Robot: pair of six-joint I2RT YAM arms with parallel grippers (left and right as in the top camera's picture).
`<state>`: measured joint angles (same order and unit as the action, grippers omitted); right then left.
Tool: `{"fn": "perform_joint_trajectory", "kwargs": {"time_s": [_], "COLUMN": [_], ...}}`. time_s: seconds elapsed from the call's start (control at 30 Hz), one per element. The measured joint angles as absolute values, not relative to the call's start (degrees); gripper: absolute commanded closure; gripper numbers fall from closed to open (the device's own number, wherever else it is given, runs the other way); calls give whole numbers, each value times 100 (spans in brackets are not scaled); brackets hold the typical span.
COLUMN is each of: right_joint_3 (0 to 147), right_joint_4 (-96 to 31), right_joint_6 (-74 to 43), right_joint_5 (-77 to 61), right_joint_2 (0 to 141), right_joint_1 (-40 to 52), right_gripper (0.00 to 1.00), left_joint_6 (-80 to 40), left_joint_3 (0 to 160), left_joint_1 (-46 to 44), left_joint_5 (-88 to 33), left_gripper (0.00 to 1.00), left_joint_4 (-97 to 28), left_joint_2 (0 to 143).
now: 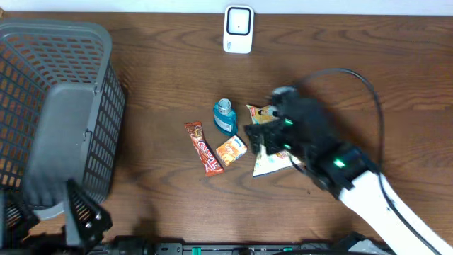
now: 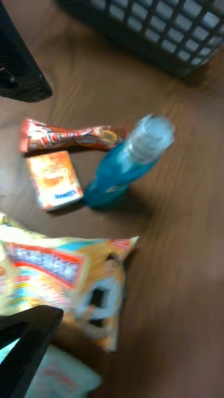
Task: Scan the item barcode
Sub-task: 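Reach the right gripper over the items toward the blue bottle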
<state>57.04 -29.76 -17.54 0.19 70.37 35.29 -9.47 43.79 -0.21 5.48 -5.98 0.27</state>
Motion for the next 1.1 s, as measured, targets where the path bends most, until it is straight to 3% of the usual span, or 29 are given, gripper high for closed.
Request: {"fn": "perform_joint_trajectory", "kwargs": {"time_s": [0.33, 0.77, 0.83, 0.97, 1.1], "right_joint_3": [6438, 6458, 6458, 6455, 6455], "right_joint_4": [-1999, -1044, -882, -633, -486], "right_joint_6": [-847, -696, -696, -698, -655], "right_joint_5": [735, 709, 701, 690, 690], "right_joint_2": [8724, 9730, 9983, 10228, 10265], "right_joint_1": [4121, 4117, 4117, 4117, 4117], "right_gripper": [1, 1, 13, 50, 73], "left_joint_6": [-1186, -1203, -1203, -1201, -1203], "left_joint_3": [4134, 4115, 4115, 4115, 4115], "left_joint_1": [-21, -21, -21, -21, -21], "left_joint_5": [-731, -1041, -1041, -1041, -1041], "left_gripper": [2, 2, 2, 2, 2], "left_joint_4": [-952, -1428, -1474, -1612, -1839], "left_joint_2": [27, 27, 27, 27, 27]}}
